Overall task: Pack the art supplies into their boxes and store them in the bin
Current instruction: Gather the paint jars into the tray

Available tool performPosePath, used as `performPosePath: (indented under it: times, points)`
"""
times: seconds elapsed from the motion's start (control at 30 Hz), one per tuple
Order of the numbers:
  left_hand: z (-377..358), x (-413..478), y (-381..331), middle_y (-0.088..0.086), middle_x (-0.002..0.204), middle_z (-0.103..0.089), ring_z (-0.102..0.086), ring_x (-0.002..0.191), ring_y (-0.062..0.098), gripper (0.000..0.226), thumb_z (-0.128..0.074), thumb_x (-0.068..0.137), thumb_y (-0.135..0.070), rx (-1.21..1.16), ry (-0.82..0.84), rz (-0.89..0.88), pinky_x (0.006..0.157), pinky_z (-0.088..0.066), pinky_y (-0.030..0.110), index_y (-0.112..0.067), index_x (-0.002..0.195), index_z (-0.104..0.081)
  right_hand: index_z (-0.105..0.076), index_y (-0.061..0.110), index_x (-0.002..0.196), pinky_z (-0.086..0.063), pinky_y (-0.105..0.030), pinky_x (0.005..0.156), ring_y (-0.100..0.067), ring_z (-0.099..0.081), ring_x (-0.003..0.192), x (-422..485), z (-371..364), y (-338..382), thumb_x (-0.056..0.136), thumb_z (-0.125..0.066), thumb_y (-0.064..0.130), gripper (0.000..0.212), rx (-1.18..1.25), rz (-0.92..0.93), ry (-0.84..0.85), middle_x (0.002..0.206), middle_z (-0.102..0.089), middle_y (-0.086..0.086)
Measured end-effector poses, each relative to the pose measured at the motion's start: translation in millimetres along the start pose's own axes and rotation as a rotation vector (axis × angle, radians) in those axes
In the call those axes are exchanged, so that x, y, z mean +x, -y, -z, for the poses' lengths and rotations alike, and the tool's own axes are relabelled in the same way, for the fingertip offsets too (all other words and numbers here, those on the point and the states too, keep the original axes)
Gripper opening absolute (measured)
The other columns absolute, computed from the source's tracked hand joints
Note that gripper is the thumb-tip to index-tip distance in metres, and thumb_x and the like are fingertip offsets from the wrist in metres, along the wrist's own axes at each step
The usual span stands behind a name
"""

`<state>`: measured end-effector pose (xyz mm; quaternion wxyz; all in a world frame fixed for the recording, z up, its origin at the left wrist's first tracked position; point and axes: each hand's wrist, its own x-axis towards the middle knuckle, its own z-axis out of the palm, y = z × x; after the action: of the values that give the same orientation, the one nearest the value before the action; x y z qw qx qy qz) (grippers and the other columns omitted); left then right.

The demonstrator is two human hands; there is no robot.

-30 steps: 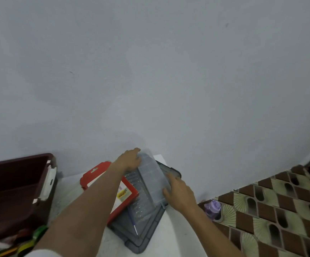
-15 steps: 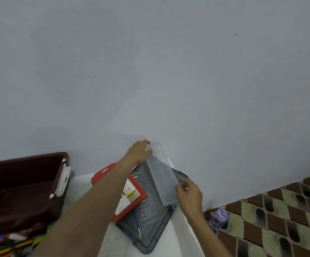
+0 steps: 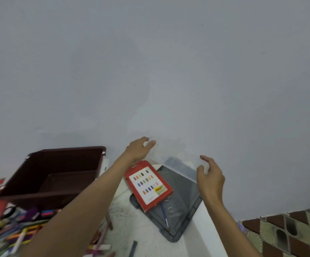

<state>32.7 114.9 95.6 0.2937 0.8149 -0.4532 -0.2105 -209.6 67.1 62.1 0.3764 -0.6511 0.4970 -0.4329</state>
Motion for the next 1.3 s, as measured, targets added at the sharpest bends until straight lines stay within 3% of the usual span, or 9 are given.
performPosePath:
  times: [0.1,0.2,0.33,0.43,0.57,0.77,0.93,1.17,1.3]
  points:
    - [32,-24,15,0.006,0.148,-0.047,-0.056,0.123,0.029,0.066,-0.035,0.098,-0.062,-0.002,-0.028,0.014,0.111,-0.036,0.044,-0.022,0.150,-0.036,-0.061,0.015,0.126,-0.040,-0.002,0.054,-0.023,-0.058,0.101,-12,-13,21,0.099,-0.047,0.006,0.031,-0.007,0.044,0.011,0.120,-0.063,-0.008]
    - [68,-48,29,0.006,0.125,-0.059,-0.066,0.103,0.024,0.049,-0.037,0.100,-0.057,-0.022,-0.029,-0.004,0.103,-0.043,0.043,-0.027,0.137,-0.049,-0.065,0.021,0.117,-0.039,0.000,0.061,-0.015,-0.060,0.096,-29,-38,41,0.099,-0.048,0.006,0.028,0.066,0.076,0.073,0.111,-0.067,-0.001]
    - [90,-73,51,-0.003,0.092,-0.060,-0.066,0.067,0.012,0.019,-0.045,0.103,-0.035,0.013,0.030,-0.044,0.080,-0.051,0.034,-0.024,0.099,-0.061,-0.063,0.026,0.118,-0.054,-0.033,0.085,-0.020,-0.063,0.106,-56,-95,63,0.097,-0.051,0.007,0.031,0.143,0.084,0.209,0.119,-0.064,0.001]
    - [83,-94,77,0.006,0.082,-0.069,-0.067,0.073,0.018,0.025,-0.056,0.099,-0.032,0.018,-0.040,-0.040,0.063,-0.047,0.028,-0.018,0.078,-0.053,-0.060,0.018,0.126,-0.046,-0.032,0.093,-0.018,-0.058,0.115,-89,-125,61,0.096,-0.053,0.013,0.031,-0.051,0.128,0.302,0.124,-0.063,-0.001]
    - [88,-111,104,0.006,0.078,-0.063,-0.070,0.080,0.025,0.025,-0.049,0.102,-0.029,0.044,0.014,-0.132,0.070,-0.052,0.042,-0.013,0.083,-0.049,-0.056,0.014,0.134,-0.045,-0.033,0.091,-0.025,-0.059,0.115,-119,-136,52,0.094,-0.056,0.018,0.040,-0.242,0.148,0.340,0.128,-0.063,-0.006]
    - [103,-124,129,0.010,0.079,-0.058,-0.060,0.073,0.031,0.027,-0.047,0.100,-0.025,0.017,-0.034,-0.212,0.075,-0.053,0.056,-0.016,0.076,-0.041,-0.069,0.011,0.113,-0.048,-0.032,0.079,-0.018,-0.062,0.095,-122,-137,62,0.094,-0.056,0.019,0.024,-0.283,0.172,0.341,0.105,-0.070,-0.003]
    - [109,-132,147,0.015,0.083,-0.064,-0.065,0.079,0.038,0.024,-0.049,0.100,-0.026,-0.046,-0.085,-0.199,0.075,-0.055,0.055,-0.017,0.078,-0.042,-0.061,0.033,0.103,-0.053,-0.037,0.083,-0.012,-0.062,0.099,-129,-135,60,0.094,-0.058,0.030,0.009,-0.275,0.191,0.437,0.105,-0.067,0.009]
    - [126,-138,164,0.006,0.080,-0.069,-0.069,0.072,0.018,0.015,-0.060,0.096,-0.024,-0.244,-0.257,-0.131,0.076,-0.060,0.042,-0.013,0.086,-0.056,-0.061,0.030,0.115,-0.055,-0.039,0.086,-0.008,-0.062,0.104,-138,-142,77,0.095,-0.057,0.027,0.021,-0.245,0.320,0.467,0.113,-0.067,0.011]
    - [141,-144,175,0.005,0.084,-0.068,-0.069,0.079,0.016,0.017,-0.056,0.097,-0.015,-0.265,-0.254,-0.125,0.079,-0.060,0.036,-0.015,0.113,-0.063,-0.063,0.030,0.114,-0.053,-0.028,0.080,-0.004,-0.062,0.100,-138,-149,86,0.095,-0.059,0.025,0.020,-0.226,0.345,0.460,0.109,-0.067,0.011]
